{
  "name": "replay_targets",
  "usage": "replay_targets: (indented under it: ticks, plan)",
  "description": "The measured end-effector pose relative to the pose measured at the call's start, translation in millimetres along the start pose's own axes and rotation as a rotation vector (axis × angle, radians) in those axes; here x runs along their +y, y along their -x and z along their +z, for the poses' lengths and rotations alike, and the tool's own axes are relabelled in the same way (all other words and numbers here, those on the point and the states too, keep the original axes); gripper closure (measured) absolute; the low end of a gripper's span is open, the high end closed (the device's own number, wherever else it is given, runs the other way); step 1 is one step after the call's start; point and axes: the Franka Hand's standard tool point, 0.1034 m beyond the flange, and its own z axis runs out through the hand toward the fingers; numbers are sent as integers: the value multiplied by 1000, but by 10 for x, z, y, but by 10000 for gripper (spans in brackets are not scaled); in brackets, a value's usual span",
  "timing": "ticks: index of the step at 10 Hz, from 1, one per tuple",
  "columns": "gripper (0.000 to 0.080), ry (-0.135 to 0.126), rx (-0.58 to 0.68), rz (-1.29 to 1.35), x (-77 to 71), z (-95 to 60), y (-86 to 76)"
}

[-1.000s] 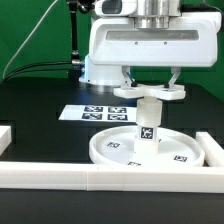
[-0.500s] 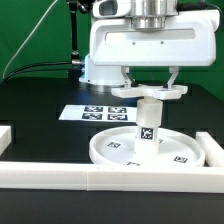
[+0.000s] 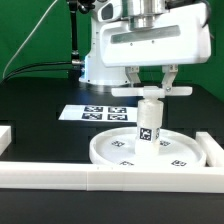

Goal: Assemble round table

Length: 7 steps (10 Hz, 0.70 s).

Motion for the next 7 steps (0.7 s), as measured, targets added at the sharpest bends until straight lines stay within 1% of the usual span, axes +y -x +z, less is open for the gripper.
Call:
replay_targets:
  ticks: [1, 3, 5, 6, 7]
  plan:
    - [357, -11, -11, 125, 4, -1, -4]
    - [357, -22, -23, 275, 8, -1, -8]
    - [357, -38, -38, 495, 2, 1, -5]
    - [357, -38, -42, 571, 1, -1, -7]
    - [356, -32, -48, 630, -1, -3, -10]
